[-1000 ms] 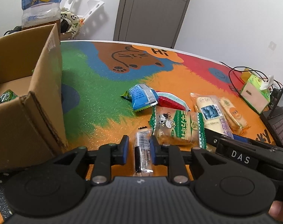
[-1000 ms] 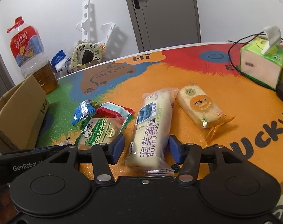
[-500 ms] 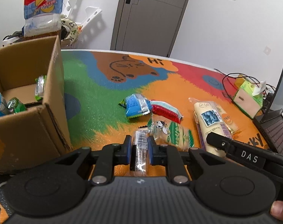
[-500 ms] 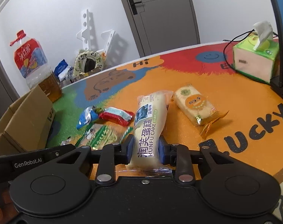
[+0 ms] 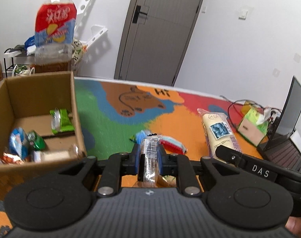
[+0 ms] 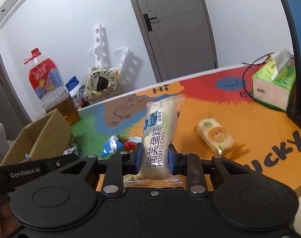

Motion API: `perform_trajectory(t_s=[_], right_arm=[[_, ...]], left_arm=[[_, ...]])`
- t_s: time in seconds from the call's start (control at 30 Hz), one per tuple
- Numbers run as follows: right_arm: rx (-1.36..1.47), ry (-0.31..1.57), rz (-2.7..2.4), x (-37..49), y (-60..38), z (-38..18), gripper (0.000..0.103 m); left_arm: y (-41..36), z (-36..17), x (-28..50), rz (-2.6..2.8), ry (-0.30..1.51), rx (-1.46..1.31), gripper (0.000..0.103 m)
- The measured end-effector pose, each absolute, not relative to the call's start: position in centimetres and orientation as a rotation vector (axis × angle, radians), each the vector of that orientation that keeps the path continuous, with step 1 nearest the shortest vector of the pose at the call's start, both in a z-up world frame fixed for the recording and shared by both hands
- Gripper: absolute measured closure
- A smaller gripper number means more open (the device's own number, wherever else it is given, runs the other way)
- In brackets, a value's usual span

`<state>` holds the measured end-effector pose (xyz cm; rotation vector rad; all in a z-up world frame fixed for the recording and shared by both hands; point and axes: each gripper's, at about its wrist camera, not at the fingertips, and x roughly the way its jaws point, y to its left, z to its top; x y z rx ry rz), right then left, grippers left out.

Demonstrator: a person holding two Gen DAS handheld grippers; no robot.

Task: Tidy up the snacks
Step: 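Carry both packets over the cardboard box and open both tools to release them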

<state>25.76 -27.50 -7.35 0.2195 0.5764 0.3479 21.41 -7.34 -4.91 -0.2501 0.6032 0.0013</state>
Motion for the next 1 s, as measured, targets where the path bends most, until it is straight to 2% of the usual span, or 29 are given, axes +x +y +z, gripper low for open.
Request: perform_trajectory(t_s=[0.57, 1.0], right_arm=[[0.195, 0.514, 0.479, 25.4, -21.4, -3.5, 0.076], [0.15, 0.509, 0.578, 25.2, -15.3, -1.9, 0.076]], left_arm=[[-0.7, -0.8, 19.3, 0.099, 0.506, -0.289, 0.087], [6.0, -0.6, 18.2, 0.201, 0.485, -0.345, 0.087]])
